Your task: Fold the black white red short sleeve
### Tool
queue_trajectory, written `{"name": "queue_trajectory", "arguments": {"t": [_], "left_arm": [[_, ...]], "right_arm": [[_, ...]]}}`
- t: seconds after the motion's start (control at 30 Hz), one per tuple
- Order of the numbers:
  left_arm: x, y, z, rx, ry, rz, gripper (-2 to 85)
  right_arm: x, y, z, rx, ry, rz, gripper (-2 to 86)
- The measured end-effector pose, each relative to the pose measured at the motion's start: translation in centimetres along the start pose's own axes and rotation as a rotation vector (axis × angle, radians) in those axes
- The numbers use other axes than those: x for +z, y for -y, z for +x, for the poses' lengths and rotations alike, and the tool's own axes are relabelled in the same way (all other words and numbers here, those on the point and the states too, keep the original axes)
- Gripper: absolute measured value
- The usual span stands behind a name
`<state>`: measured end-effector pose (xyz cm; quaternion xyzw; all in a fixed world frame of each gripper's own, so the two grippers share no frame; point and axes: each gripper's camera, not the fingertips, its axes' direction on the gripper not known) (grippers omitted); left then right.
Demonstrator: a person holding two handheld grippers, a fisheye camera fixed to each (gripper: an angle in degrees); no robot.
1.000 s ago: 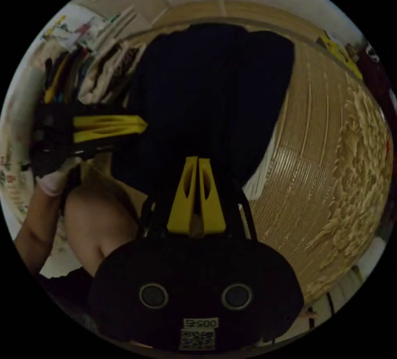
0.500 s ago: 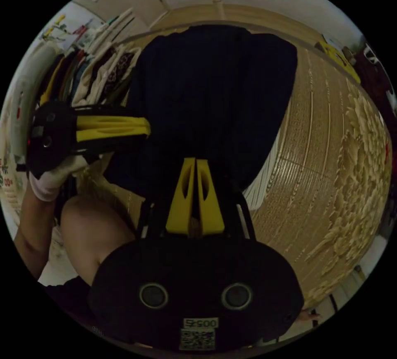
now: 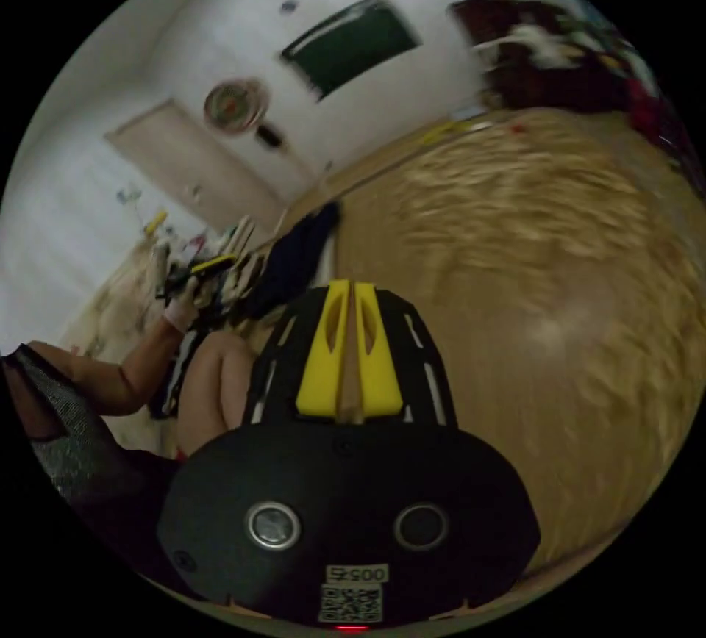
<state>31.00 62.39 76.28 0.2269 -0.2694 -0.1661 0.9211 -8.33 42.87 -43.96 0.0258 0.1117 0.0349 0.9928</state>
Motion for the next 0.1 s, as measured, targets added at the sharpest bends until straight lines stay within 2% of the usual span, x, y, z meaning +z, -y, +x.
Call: {"name": "queue_trajectory", "arguments": {"t": [0.1], "left_arm": [[-0.1, 1.9, 12.2, 0.163, -0.126, 0.065, 5.8]], "right_arm": [[-12.3, -6.0, 7.2, 0.146, -0.228, 0.115, 4.6]]}}
